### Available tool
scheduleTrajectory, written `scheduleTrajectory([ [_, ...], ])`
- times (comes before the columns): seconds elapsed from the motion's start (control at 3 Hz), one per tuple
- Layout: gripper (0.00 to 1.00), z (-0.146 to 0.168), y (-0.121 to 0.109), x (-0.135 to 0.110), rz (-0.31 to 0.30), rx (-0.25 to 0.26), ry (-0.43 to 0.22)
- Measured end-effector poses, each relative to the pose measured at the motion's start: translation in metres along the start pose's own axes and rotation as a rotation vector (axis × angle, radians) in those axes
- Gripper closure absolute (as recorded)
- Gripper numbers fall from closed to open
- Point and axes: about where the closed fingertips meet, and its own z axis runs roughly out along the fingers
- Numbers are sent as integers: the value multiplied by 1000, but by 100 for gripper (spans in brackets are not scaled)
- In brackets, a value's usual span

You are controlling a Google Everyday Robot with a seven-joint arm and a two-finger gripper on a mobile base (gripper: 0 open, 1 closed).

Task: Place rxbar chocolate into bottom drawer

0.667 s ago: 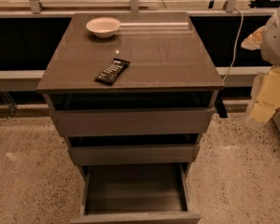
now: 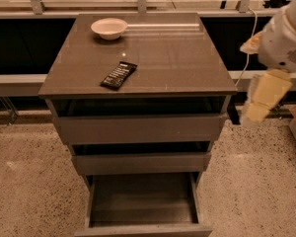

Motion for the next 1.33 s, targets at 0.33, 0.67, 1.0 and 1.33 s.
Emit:
scheduleTrajectory([
  [0.33,0,53,-55,-37,-21,-4,-55],
  [0.67,0,96,-117,-97,-40,19,-165],
  [1.0,0,120,-161,-151,-15,28,-315],
  [1.33,0,142,-185,-185,123,10,-474],
])
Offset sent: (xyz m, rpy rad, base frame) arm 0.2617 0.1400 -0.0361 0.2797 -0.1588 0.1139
